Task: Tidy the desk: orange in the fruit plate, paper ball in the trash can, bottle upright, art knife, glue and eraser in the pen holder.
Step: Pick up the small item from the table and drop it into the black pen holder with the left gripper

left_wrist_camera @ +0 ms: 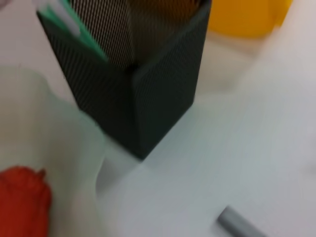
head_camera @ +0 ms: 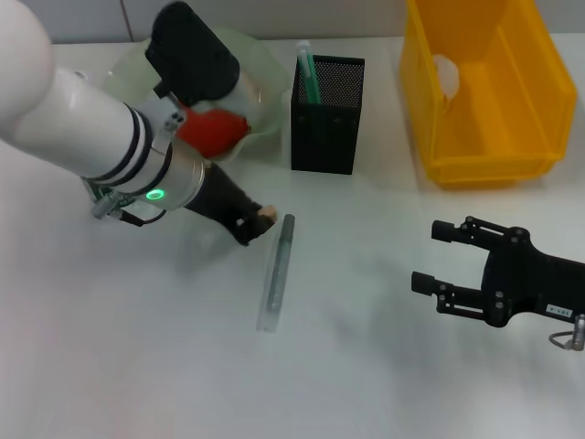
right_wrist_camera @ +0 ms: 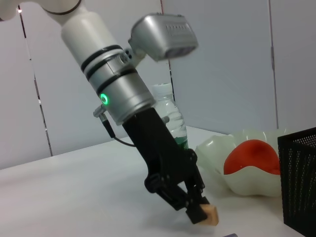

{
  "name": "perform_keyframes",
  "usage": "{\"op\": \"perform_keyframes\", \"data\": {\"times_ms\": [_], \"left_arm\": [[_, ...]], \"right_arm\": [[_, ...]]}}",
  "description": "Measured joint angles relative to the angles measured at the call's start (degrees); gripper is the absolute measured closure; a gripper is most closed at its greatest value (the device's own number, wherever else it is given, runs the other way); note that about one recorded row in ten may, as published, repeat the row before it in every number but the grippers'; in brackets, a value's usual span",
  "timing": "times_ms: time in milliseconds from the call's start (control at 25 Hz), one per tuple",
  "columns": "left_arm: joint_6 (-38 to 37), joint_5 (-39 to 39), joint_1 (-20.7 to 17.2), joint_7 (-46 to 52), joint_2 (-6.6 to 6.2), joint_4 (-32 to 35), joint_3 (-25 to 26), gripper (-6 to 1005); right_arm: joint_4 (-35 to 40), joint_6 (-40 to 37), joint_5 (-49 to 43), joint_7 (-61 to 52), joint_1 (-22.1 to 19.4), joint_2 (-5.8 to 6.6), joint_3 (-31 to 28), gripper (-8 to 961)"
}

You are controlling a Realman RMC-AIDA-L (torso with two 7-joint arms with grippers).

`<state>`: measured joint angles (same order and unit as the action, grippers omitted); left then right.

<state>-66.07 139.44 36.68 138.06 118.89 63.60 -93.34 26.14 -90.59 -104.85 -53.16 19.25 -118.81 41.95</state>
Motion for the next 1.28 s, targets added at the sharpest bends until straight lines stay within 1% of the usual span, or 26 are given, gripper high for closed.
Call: {"op": "perform_keyframes", "data": {"times_ms": [40, 160, 280, 320, 480, 560, 600, 680, 760, 800, 920, 960, 1000, 1080, 1120, 1160, 1280], "left_arm": [[0.0, -1.4, -0.5, -0.7, -0.03, 0.5, 0.6, 855], [-0.1, -10.1, -3.0, -6.5, -0.14, 1.4, 3.6, 849], [0.4, -18.5, -5.6, -13.8, -0.18, 0.5, 6.7, 843], [0.5, -22.4, -6.5, -17.4, -0.18, -0.3, 7.6, 842], [0.8, -34.2, -8.7, -28.3, -0.17, -4.3, 8.9, 834], [0.9, -41.1, -9.1, -34.7, -0.16, -7.7, 9.2, 830], [0.9, -42.9, -9.2, -36.4, -0.16, -8.7, 9.3, 828], [0.9, -48.9, -9.3, -42.7, -0.07, -12.2, 9.3, 824], [0.8, -54.9, -9.1, -49.5, 0.07, -16.3, 8.9, 820], [0.4, -59.5, -8.8, -54.1, 0.18, -19.5, 8.6, 819], [-0.3, -66.9, -7.7, -60.7, 0.25, -25.1, 8.0, 813], [-0.6, -70.6, -7.1, -63.7, 0.26, -27.7, 7.4, 811], [-0.6, -70.6, -7.1, -63.7, 0.26, -27.7, 7.4, 809], [-0.9, -76.6, -5.7, -68.6, 0.28, -31.8, 5.1, 805], [-0.9, -76.6, -5.7, -68.6, 0.28, -31.8, 5.1, 803], [0.0, -84.2, -4.4, -73.4, 0.28, -34.6, 0.2, 801], [3.3, -93.3, -3.8, -77.2, 0.29, -34.9, -5.8, 796]], "right_arm": [[0.0, 0.0, 0.0, 0.2, -0.1, 0.01, 0.0, 187], [-0.1, 0.0, 0.0, 0.7, -0.2, 0.05, 0.0, 187], [-0.2, -0.1, 0.1, 1.2, -0.2, 0.09, 0.0, 188], [-0.2, -0.1, 0.1, 1.2, -0.2, 0.09, 0.0, 188], [-0.2, 0.1, 0.1, 1.2, 0.0, 0.09, 0.0, 188], [-0.2, 0.3, 0.1, 1.1, 0.2, 0.08, 0.0, 188], [-0.2, 0.3, 0.1, 1.0, 0.2, 0.08, 0.0, 188], [-0.2, 0.4, 0.1, 0.9, 0.3, 0.07, 0.0, 188], [-0.2, 0.4, 0.1, 0.9, 0.3, 0.07, 0.0, 188], [-0.2, 0.4, 0.1, 0.9, 0.3, 0.07, 0.0, 188], [-0.2, 0.4, 0.1, 0.9, 0.3, 0.07, 0.0, 188], [-0.2, 0.4, 0.1, 0.9, 0.3, 0.07, 0.0, 188], [-0.2, 0.4, 0.2, 0.9, 0.3, 0.07, 0.0, 188], [-0.2, 0.4, 0.3, 0.9, 0.4, 0.07, 0.0, 188], [-0.2, 0.4, 0.3, 0.9, 0.4, 0.07, 0.0, 188], [-0.2, 0.4, 0.4, 0.8, 0.4, 0.07, 0.0, 188], [-0.2, 0.4, 0.4, 0.8, 0.4, 0.07, 0.0, 188]]}}
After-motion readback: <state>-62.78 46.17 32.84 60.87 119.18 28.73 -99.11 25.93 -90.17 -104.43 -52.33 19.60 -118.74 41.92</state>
